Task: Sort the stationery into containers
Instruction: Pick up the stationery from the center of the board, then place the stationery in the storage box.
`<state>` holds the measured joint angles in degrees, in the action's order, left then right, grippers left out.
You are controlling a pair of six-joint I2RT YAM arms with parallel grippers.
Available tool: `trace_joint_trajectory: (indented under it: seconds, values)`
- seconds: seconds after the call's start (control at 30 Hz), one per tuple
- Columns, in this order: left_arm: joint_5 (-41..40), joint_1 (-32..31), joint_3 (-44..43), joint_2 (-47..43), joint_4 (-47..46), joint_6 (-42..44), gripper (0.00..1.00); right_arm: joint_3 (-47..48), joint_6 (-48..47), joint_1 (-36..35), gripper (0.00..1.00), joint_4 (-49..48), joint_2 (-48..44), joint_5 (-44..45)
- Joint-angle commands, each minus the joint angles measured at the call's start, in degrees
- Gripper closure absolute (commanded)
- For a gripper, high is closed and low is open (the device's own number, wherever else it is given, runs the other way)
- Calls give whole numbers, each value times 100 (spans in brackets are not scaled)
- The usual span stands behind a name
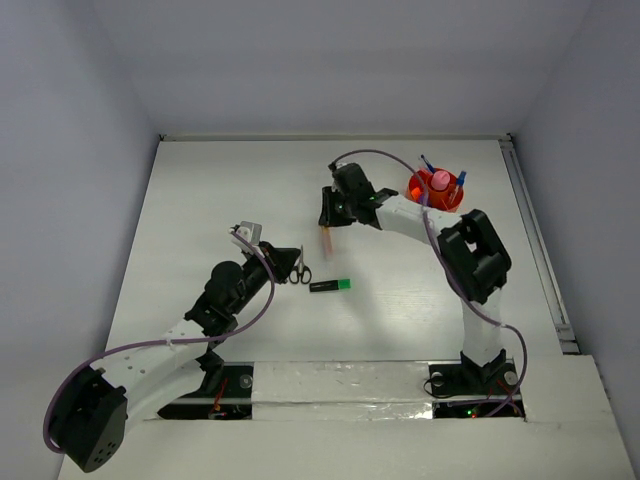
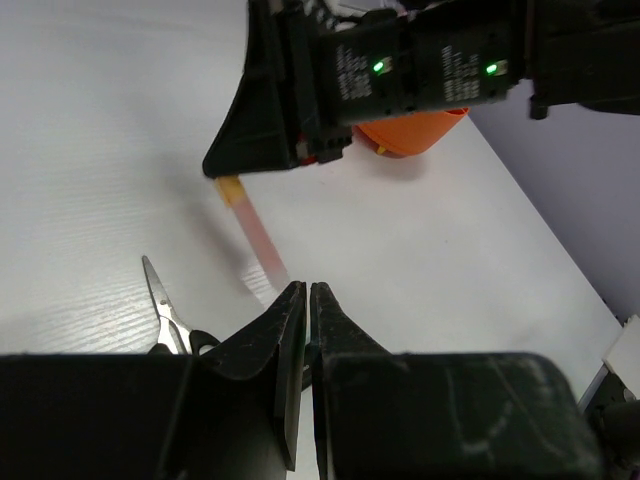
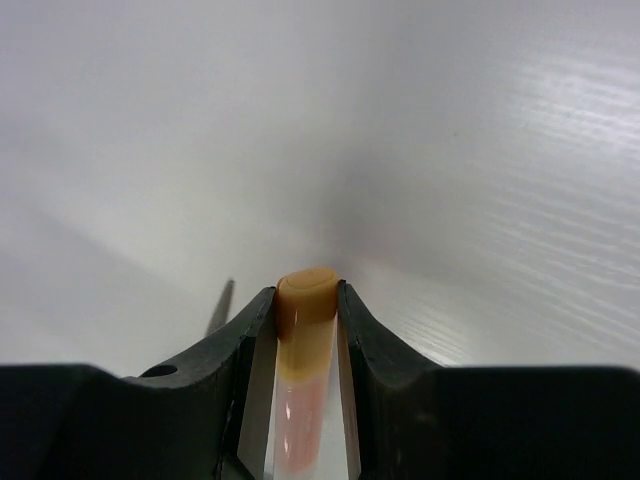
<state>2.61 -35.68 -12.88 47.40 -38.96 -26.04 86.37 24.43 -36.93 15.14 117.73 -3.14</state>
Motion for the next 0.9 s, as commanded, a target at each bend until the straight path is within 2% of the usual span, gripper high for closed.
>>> trace_joint_trajectory:
  seconds: [0.0, 0.17, 0.33, 0.47, 0.57, 0.87]
  values:
    - [55, -44, -92, -99, -200, 29, 97, -320, 115, 160, 100, -1258, -944, 269]
    - [64, -44, -91, -108, -191, 20, 97, -1165, 177, 642, 100, -1873, -1858, 550]
    - [99, -44, -82, -38, -261, 3, 97, -1912, 256, 1600, 100, -2189, -2937, 848]
    - [73, -44, -56, -37, -288, 3, 97, -2518, -165, 1820, 100, -2558, -3616, 2585]
    - [82, -44, -65, -37, -279, -6, 97, -2871, -596, 1873, 100, -2910, -3854, 3552]
    - [82, -44, -39, -37, -305, -6, 97, -3144, -992, 2119, 100, -3456, -3775, 4584]
